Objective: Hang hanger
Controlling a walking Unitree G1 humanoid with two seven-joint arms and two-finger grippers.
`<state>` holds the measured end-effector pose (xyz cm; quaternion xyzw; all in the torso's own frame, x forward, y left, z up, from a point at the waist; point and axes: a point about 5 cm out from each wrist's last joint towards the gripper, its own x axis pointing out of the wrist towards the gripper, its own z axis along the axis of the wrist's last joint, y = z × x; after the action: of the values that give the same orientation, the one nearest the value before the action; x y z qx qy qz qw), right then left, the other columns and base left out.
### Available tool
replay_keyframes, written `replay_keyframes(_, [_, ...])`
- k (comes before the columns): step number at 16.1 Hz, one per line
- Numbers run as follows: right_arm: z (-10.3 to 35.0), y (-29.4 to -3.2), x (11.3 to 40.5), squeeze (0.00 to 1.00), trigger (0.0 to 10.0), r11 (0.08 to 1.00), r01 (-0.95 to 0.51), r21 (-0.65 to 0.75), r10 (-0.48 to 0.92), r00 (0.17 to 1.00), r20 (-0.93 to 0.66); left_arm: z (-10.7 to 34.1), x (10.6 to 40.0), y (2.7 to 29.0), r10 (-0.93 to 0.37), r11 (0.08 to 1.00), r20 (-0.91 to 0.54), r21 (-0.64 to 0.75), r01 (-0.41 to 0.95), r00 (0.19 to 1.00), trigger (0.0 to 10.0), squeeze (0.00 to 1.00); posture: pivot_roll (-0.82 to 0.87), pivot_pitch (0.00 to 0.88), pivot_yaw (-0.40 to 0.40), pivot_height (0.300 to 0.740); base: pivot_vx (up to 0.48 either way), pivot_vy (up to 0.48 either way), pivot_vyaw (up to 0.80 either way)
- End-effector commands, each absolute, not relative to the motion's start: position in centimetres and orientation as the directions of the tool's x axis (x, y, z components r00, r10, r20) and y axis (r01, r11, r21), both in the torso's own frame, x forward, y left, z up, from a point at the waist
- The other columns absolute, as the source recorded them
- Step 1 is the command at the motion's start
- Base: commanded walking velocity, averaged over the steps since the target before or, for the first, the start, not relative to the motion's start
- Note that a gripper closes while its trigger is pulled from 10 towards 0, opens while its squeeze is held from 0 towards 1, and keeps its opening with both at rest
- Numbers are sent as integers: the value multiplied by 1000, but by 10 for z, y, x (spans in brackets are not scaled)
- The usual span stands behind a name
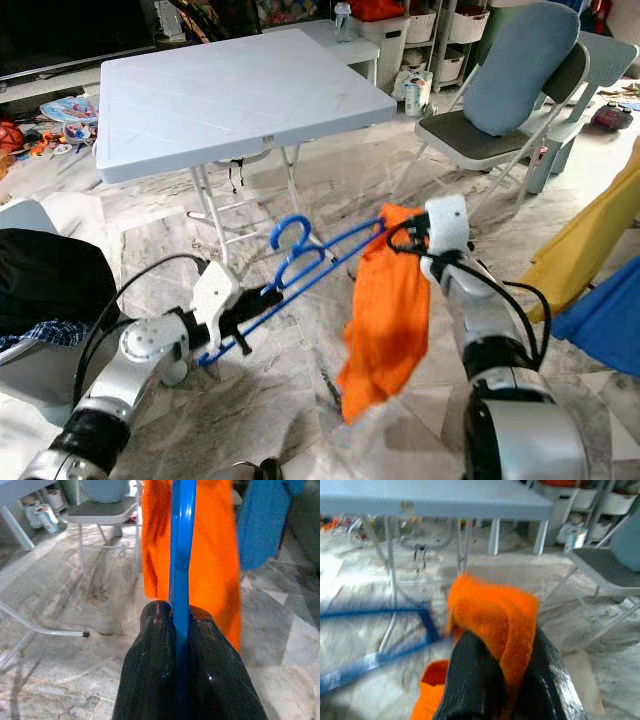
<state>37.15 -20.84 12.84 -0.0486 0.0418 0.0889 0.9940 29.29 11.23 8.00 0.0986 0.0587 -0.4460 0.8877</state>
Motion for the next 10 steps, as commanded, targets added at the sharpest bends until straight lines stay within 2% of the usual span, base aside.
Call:
replay_keyframes(1, [147,-207,381,0,0,990,-127,-56,125,992,-34,80,287,113,-801,532,-221,163,831,556,0,0,-114,0,47,740,0,0,0])
replay_keyframes(4, [155,-206,390,0,0,999,-8,31,9,999,-44,73,269,117,-832,416,-303,216,883,465,0,0,-100,0,36,740,0,0,0])
replay_keyframes(7, [158,-201,393,0,0,1000,16,15,-15,998,-61,67,256,120,-841,365,-348,201,909,414,0,0,-93,0,29,740,0,0,0])
replay_keyframes(8, [156,-201,394,0,0,1000,24,1,-24,997,-72,68,254,121,-840,367,-347,202,908,417,0,0,-91,0,27,740,0,0,0])
replay_keyframes(10, [152,-207,391,0,0,999,52,-9,-53,995,-86,73,258,127,-810,456,-303,212,864,502,0,0,-88,0,27,740,0,0,0])
